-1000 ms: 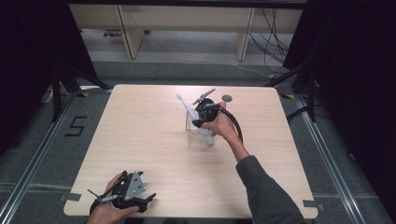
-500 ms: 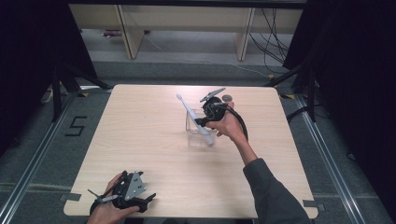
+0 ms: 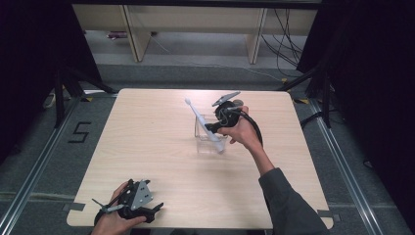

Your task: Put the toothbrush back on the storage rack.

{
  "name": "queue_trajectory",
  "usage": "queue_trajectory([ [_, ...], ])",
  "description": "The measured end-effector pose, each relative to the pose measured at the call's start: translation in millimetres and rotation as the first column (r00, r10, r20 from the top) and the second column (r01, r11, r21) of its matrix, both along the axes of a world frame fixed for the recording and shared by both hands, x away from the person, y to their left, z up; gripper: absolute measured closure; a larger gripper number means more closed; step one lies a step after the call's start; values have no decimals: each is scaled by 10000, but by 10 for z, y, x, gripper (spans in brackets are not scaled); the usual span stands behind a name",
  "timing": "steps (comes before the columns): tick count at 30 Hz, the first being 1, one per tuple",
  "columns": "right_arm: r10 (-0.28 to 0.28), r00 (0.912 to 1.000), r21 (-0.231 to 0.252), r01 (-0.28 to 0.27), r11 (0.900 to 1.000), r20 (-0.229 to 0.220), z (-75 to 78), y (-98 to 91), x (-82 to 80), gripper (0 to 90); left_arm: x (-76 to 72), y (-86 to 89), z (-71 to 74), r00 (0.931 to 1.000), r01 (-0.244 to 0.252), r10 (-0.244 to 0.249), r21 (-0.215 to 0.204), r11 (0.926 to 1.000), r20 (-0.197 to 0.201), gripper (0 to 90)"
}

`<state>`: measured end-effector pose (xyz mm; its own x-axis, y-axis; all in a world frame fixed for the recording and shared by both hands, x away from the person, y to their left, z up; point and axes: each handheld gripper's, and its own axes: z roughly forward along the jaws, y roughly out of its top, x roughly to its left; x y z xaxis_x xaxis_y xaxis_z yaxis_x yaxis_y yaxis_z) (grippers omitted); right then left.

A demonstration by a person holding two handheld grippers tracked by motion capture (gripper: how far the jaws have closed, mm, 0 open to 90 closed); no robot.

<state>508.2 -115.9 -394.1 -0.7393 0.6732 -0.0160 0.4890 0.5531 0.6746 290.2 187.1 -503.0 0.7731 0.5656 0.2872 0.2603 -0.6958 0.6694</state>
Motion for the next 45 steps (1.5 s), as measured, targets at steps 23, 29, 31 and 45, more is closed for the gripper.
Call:
queue_trajectory([
  [23,-390,9983,762,356,9965,432,57,-362,-168,303,2,9,4,10000,-57,57,6,10000,0,151],
  [29,-541,9968,1121,472,9926,587,48,-441,-273,296,1,5,-4,9999,-92,93,-75,9999,38,151],
  [31,-419,9976,1105,355,9932,557,52,-483,-312,297,7,10,3,10000,-6,6,17,10000,70,151],
  [45,-420,9968,1416,320,9894,686,-22,-679,-459,293,1,-5,-4,10000,5,-5,-38,10000,-28,150],
])
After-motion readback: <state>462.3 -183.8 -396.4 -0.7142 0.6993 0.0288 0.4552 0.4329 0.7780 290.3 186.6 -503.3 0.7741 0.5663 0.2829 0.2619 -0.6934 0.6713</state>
